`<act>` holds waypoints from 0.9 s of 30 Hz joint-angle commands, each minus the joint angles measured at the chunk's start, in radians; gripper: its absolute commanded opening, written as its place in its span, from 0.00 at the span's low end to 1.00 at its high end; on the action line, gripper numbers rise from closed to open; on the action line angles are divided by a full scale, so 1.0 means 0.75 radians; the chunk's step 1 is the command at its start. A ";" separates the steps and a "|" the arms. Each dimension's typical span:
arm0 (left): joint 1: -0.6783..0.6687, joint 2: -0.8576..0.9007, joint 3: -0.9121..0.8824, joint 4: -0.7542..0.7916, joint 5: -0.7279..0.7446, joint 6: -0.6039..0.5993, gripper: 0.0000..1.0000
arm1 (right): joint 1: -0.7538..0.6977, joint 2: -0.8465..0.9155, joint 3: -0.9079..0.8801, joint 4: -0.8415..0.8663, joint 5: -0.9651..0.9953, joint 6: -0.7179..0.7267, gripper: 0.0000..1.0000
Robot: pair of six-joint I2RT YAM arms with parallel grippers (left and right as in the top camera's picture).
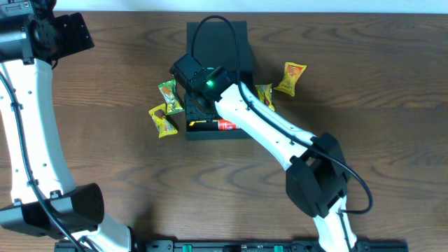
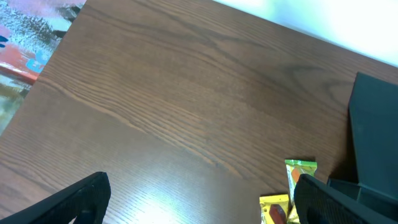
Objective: Pack container
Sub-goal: 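Lower the yellow packet into the box beside the can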
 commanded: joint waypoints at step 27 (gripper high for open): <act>0.005 -0.024 -0.001 -0.003 0.009 -0.001 0.95 | 0.010 0.122 0.019 0.020 -0.063 0.046 0.60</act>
